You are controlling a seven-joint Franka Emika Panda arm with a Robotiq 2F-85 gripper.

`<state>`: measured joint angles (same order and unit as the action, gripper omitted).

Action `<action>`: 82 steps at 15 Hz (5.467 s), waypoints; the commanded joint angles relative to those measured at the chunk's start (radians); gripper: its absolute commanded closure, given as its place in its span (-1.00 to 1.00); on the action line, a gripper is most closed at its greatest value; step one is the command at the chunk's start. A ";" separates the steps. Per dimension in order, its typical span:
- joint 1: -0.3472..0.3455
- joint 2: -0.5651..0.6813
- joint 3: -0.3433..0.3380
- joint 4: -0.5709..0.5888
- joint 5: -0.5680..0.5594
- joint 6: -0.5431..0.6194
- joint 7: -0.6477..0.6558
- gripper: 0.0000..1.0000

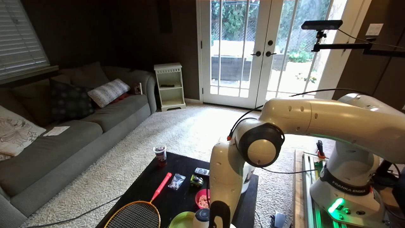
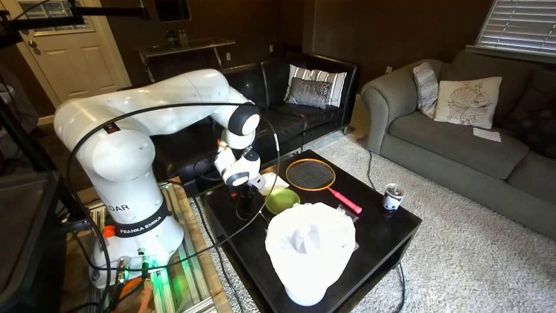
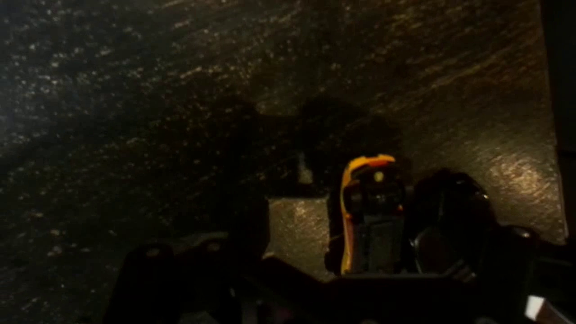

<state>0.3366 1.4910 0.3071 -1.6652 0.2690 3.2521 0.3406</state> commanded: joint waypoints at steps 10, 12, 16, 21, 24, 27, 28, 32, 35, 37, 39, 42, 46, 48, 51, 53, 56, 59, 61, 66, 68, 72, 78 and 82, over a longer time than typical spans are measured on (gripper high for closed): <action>0.237 -0.034 -0.158 0.023 0.092 -0.049 0.106 -0.25; 0.253 -0.040 -0.171 0.022 0.096 -0.052 0.115 0.05; 0.276 -0.060 -0.187 0.012 0.098 -0.066 0.124 0.57; 0.303 -0.132 -0.228 -0.057 0.089 -0.143 0.129 0.74; 0.379 -0.202 -0.324 -0.124 0.066 -0.267 0.158 0.74; 0.428 -0.261 -0.390 -0.163 -0.007 -0.427 0.138 0.74; 0.432 -0.274 -0.399 -0.164 -0.033 -0.488 0.132 0.74; 0.407 -0.293 -0.380 -0.116 -0.151 -0.737 0.097 0.74; 0.412 -0.281 -0.373 -0.061 -0.240 -0.912 0.084 0.74; 0.420 -0.251 -0.364 -0.005 -0.296 -1.027 0.081 0.74; 0.426 -0.226 -0.350 0.047 -0.349 -1.133 0.069 0.74; 0.443 -0.178 -0.330 0.130 -0.423 -1.274 0.046 0.74; 0.493 -0.088 -0.327 0.252 -0.526 -1.415 0.024 0.74; 0.524 -0.048 -0.335 0.301 -0.575 -1.461 0.026 0.74; 0.566 0.005 -0.348 0.364 -0.634 -1.514 0.027 0.74; 0.586 0.037 -0.356 0.401 -0.661 -1.533 0.028 0.74; 0.612 0.004 -0.373 0.349 -0.708 -1.526 0.031 0.74; 0.633 0.003 -0.389 0.353 -0.751 -1.536 0.032 0.74; 0.637 0.001 -0.394 0.348 -0.775 -1.532 0.029 0.74; 0.631 0.001 -0.427 0.350 -0.813 -1.525 0.044 0.74; 0.632 0.000 -0.437 0.349 -0.831 -1.541 0.032 0.74; 0.622 0.000 -0.438 0.354 -0.861 -1.561 0.007 0.74; 0.560 -0.001 -0.375 0.384 -0.850 -1.689 -0.243 0.74; 0.515 -0.004 -0.325 0.404 -0.854 -1.818 -0.409 0.74</action>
<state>0.8934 1.4871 -0.0660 -1.2932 -0.5678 1.5307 0.0467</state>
